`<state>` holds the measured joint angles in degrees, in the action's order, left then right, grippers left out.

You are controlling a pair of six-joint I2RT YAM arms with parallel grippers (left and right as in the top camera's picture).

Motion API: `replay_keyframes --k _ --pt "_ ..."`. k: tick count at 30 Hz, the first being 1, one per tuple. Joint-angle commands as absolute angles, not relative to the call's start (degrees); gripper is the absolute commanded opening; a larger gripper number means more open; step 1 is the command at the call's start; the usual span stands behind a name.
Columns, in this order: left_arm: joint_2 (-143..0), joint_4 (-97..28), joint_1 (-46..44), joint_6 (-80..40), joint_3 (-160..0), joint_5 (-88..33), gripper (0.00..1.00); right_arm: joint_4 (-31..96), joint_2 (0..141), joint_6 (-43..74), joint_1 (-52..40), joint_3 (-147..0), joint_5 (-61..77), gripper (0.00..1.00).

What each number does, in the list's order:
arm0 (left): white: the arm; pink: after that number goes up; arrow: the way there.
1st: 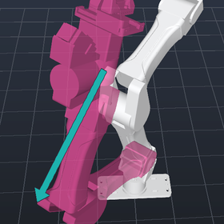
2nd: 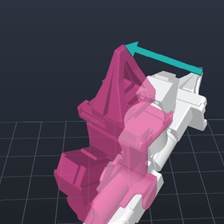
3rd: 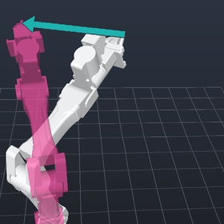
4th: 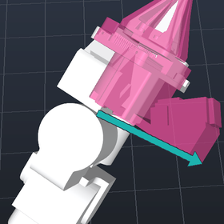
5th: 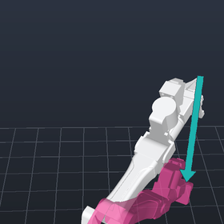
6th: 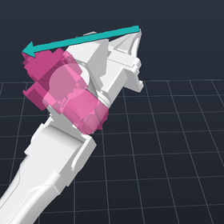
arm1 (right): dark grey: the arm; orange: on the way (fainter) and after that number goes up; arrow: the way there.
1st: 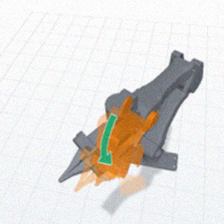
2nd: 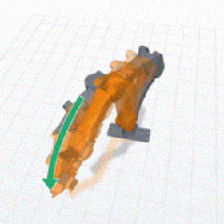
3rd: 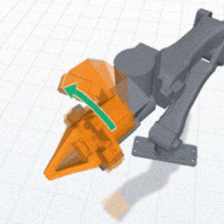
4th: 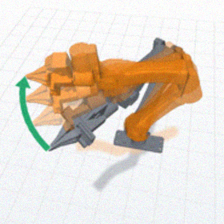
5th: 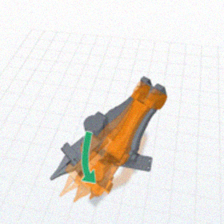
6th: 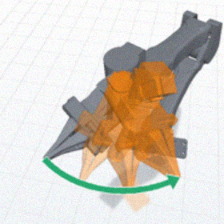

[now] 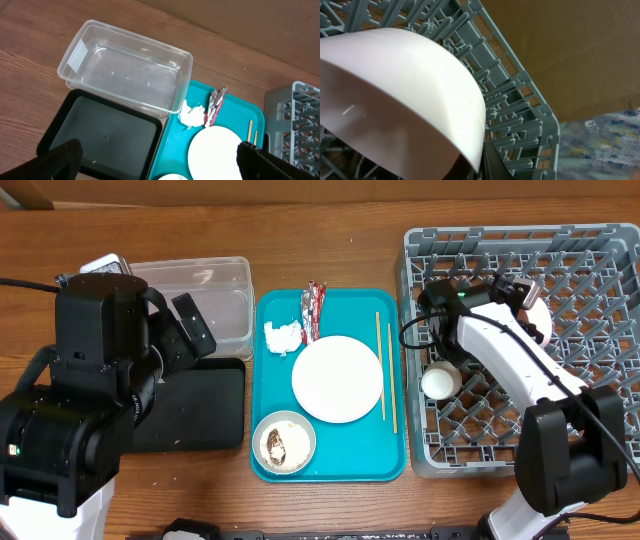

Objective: Sort waste into correct bins and load items into the dishwasher

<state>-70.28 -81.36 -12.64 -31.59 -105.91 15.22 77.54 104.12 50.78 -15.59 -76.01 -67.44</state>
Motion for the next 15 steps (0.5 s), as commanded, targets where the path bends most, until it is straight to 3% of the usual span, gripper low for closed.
replay_keyframes --k 1,2,5,8,15 --pt "-69.58 -81.21 -12.23 -31.7 -106.63 15.16 1.0 79.0 104.81 51.07 -16.67 -76.23 -64.27 0.04" --pt "-69.58 -81.19 -12.23 -31.7 -106.63 15.16 1.0 80.07 104.79 51.09 -16.8 -76.29 -64.31 0.04" --pt "-69.58 -81.17 -12.23 -31.73 -106.63 15.18 1.0 82.63 104.66 53.39 -17.72 -77.17 -64.38 0.27" --pt "-69.58 -81.19 -12.23 -31.7 -106.63 15.22 1.0 86.28 104.09 56.12 -19.84 -79.48 -64.42 0.4" --pt "-69.58 -81.47 -12.23 -29.54 -106.63 15.27 1.0 90.98 100.68 56.16 -28.25 -87.72 -59.59 0.61"
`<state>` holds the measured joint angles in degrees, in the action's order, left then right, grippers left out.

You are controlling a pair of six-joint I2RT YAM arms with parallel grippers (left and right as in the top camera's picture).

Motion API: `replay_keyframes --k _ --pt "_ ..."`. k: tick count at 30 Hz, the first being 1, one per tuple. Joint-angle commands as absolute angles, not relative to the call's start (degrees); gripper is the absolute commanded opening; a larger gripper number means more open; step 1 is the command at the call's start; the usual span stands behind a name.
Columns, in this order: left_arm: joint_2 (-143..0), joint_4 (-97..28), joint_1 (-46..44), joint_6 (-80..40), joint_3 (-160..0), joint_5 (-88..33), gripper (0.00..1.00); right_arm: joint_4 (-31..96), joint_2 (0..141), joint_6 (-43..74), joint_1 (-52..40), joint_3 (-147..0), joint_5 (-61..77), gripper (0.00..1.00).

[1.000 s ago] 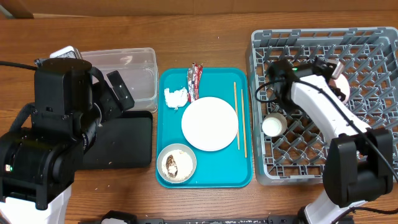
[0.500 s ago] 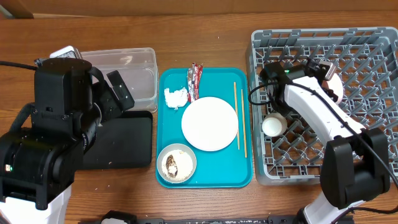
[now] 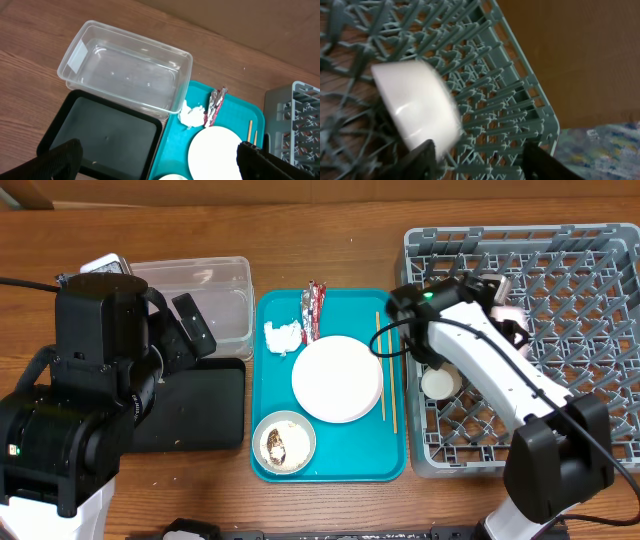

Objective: Sort waste into correct bins and load items into the dishwasher

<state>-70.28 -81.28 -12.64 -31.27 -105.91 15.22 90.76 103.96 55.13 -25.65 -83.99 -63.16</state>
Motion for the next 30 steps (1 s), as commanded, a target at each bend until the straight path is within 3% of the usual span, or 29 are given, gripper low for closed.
replay_keyframes --k 1,5,10,13,20,30 --pt "-69.58 -81.76 -12.23 -29.54 -106.63 15.25 1.0 90.96 100.05 55.79 -29.12 -88.66 -57.32 0.61" --pt "-69.19 -83.31 -12.23 -29.52 -106.69 15.14 1.0 89.95 97.76 52.29 -31.24 -90.87 -49.67 0.59" --pt "-64.07 -78.85 -12.23 -27.59 -108.66 15.27 1.0 80.93 94.59 31.0 -32.51 -91.53 -24.64 0.57" --pt "-61.25 -76.69 -12.23 -26.79 -109.45 15.46 1.0 78.41 94.5 27.55 -32.51 -91.53 -15.92 0.56" --pt "-57.56 -77.12 -12.23 -26.81 -109.45 15.44 1.0 72.4 92.6 26.76 -32.51 -91.59 -10.13 0.56" --pt "-57.71 -83.44 -12.23 -26.81 -108.62 15.42 1.0 66.5 81.6 25.02 -32.51 -91.7 -10.41 0.69"
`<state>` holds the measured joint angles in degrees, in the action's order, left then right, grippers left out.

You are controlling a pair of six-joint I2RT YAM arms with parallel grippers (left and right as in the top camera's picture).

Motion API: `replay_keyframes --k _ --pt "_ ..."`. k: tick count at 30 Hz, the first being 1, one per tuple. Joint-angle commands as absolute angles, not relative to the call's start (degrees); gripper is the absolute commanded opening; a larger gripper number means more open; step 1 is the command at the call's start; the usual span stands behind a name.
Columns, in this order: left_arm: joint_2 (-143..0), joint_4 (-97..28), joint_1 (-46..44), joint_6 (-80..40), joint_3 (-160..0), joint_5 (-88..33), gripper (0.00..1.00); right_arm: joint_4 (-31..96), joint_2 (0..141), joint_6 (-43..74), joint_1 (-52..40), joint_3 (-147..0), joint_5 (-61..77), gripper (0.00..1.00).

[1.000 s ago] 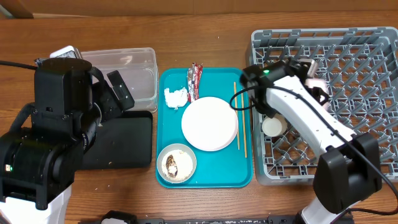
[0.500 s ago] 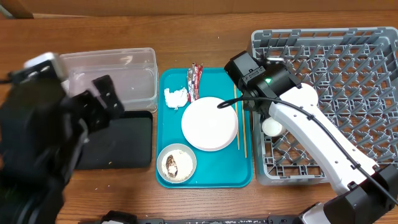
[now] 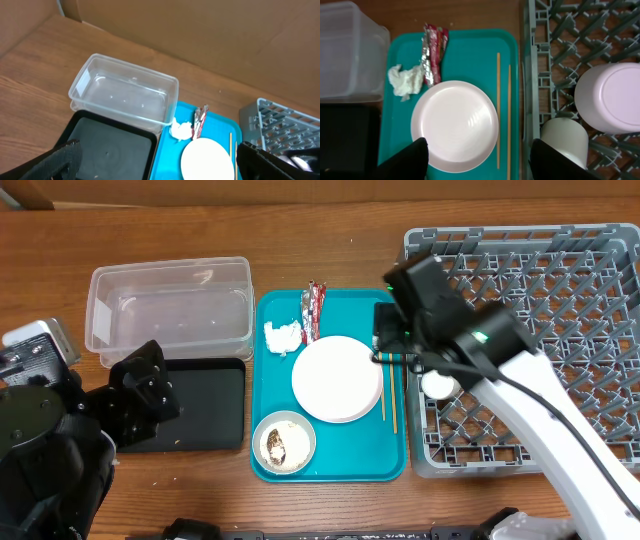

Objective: Sort waste into correct bins and load items into the dishwasher
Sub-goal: 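Move the right gripper to the white plate and grasp its edge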

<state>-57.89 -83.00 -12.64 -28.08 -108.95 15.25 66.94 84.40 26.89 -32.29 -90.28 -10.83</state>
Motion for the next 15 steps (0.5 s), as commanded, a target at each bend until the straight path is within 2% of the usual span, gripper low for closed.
replay_keyframes --k 1,15 --pt "-57.71 -83.7 -12.23 -26.81 -108.62 15.42 1.0 66.43 80.93 25.02 -32.51 -91.7 -10.41 0.69" --pt "-57.71 -84.01 -12.23 -26.81 -108.6 15.42 1.0 66.37 78.63 25.04 -32.51 -91.7 -10.37 0.72"
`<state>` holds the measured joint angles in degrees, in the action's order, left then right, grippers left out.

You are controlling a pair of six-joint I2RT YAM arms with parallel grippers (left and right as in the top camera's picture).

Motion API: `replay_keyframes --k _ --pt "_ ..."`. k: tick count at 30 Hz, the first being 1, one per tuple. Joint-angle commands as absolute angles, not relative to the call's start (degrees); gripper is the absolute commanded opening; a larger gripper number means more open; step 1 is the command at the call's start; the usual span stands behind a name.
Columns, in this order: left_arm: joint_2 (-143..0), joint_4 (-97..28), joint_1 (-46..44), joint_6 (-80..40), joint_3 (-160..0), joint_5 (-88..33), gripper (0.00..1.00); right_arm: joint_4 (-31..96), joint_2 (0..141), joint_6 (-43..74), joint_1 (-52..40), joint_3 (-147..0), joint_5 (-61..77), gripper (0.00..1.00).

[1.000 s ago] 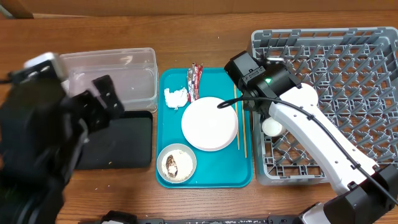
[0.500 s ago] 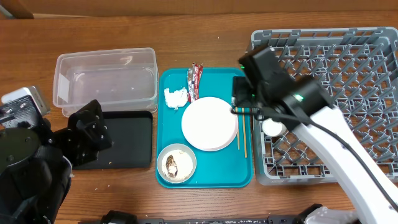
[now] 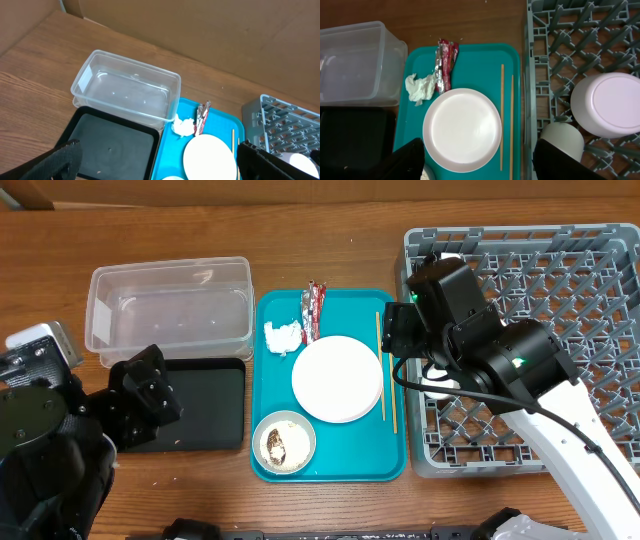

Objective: Sort waste into correct bins and load items into the dishwasher
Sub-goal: 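Move the right gripper to the white plate and grasp its edge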

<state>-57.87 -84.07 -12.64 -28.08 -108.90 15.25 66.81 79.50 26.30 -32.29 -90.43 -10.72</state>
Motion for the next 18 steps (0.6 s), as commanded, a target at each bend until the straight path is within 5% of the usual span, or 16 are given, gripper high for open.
replay_keyframes --k 1,12,18 --pt "-57.71 -84.01 -12.23 -26.81 -108.6 15.44 1.0 66.39 78.63 25.04 -32.51 -91.7 -10.37 0.72" --pt "-57.71 -84.01 -12.23 -26.81 -108.6 15.44 1.0 69.78 78.67 25.02 -32.51 -91.66 -4.62 0.72" --pt "-57.74 -84.03 -12.23 -26.81 -108.6 15.42 1.0 75.13 80.62 30.02 -32.51 -90.89 4.23 0.63"
